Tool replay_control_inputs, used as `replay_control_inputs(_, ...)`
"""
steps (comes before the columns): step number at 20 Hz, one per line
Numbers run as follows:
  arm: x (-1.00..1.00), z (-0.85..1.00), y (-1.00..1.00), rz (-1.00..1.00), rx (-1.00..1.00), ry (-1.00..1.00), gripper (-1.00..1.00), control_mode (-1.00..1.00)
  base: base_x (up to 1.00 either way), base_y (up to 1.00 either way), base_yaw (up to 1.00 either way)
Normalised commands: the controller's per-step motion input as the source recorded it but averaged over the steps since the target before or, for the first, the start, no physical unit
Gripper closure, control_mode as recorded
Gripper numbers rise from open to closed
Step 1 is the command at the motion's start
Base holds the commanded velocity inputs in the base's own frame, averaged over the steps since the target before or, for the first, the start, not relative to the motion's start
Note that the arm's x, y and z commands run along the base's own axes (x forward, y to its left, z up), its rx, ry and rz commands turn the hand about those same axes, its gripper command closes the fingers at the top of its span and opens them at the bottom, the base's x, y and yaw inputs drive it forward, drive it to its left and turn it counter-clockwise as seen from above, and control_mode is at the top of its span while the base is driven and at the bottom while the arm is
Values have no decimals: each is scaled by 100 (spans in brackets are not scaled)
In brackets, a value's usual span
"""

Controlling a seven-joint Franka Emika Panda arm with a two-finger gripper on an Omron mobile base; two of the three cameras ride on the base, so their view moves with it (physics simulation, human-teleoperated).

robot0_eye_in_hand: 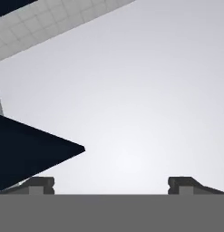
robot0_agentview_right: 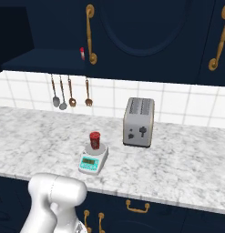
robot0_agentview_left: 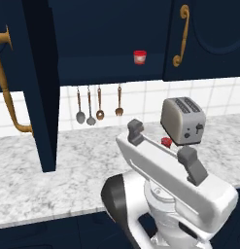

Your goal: Pick the yogurt and place it on the digital scale for weighing, and close the cabinet.

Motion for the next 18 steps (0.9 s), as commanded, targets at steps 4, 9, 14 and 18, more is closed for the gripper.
replay_control_inputs(4, -100, -1, 100, -28, -4, 0, -100, -100, 0, 0, 0)
replay_control_inputs(9, 40, -91, 98, -15, 2, 25, -100, -100, 0, 0, 0)
replay_control_inputs(14, 80, -100, 13, 1, 11, 6, -100, -100, 0, 0, 0)
replay_control_inputs(18, 100, -100, 61, 4, 4, 12, -100, -100, 0, 0, 0)
